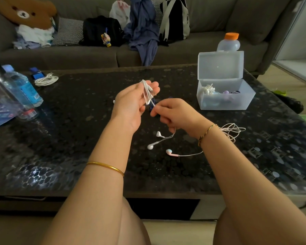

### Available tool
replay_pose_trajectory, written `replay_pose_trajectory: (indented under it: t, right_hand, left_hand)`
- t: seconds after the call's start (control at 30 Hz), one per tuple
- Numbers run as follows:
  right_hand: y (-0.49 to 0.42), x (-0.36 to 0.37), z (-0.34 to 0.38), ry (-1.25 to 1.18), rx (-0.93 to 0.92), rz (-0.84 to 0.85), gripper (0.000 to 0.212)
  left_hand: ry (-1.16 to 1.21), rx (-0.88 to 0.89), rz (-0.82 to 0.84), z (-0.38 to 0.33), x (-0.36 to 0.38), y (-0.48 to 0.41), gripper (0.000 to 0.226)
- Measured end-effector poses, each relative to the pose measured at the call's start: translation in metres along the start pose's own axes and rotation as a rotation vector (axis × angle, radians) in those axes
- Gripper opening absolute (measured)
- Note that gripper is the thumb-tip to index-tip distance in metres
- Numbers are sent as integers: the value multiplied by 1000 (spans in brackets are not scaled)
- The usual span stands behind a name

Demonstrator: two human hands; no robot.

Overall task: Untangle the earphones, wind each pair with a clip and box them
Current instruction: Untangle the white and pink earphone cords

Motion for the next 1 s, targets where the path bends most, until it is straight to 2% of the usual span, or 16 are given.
replay_pose_trajectory:
  t: [0.13,0.2,0.3,0.4,0.5,0.57,0.67,0.83,0.93,1.0]
  right_hand:
    - [4,-1,7,46,-13,112,24]
    - [6,-5,12,11,-69,49,24]
    - [7,-17,16,-48,-167,-134,20]
    - [6,-26,11,-57,-165,-283,20]
    - [4,-26,6,-81,-133,-362,21]
    - [3,-22,5,-37,-107,-346,22]
    - [3,-12,5,19,-31,-238,23]
    - [4,-3,8,-10,61,-58,18]
    - [4,-1,8,142,39,-33,20]
    - [3,-2,11,263,22,-54,21]
  left_hand:
    - [-357,185,-116,0,-3,-1,29]
    - [-571,247,-70,1,-2,-1,27]
    - [-761,173,-7,4,4,-1,35]
    - [-655,82,40,2,10,0,37]
    - [-212,-39,115,-1,11,2,33]
    - [70,-115,182,-1,11,4,33]
    - [253,-128,175,-1,7,4,33]
    - [164,-7,60,-1,7,1,30]
    - [-37,68,-64,-1,7,-1,25]
    - [-159,97,-55,1,9,-1,22]
Point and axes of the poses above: each hand's wrist, its own y-axis away from the middle knuckle, its own x-axis out of the palm, z = x × y, the point moved 2 cm from there along -y, towards the middle knuckle, and after that the axes turned 6 degrees about z, right-handed, at the moved point
